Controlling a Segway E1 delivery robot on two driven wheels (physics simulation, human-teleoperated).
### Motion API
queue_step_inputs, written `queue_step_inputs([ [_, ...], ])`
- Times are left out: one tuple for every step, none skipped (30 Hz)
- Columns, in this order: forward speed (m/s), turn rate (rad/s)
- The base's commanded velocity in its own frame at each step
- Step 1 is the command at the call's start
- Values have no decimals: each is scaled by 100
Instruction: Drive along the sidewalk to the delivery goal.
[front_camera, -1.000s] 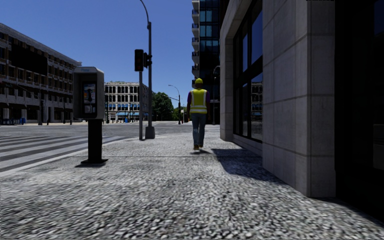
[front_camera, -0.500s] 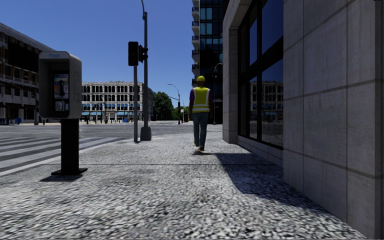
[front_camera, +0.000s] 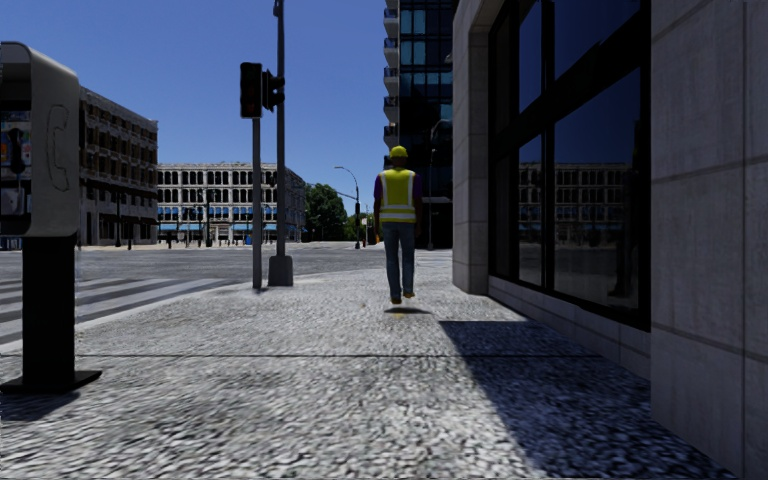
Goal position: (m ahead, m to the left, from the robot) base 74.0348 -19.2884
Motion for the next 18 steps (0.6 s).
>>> queue_step_inputs([
  [138, 0],
  [138, 0],
  [142, 0],
  [144, 0],
  [144, 0],
  [145, 0],
  [145, 0],
  [146, 0],
  [146, 0],
  [146, 0],
  [146, 0],
  [146, 0],
  [146, 0],
  [146, 0],
  [146, 0],
  [146, 0],
  [146, 0],
  [146, 0],
])
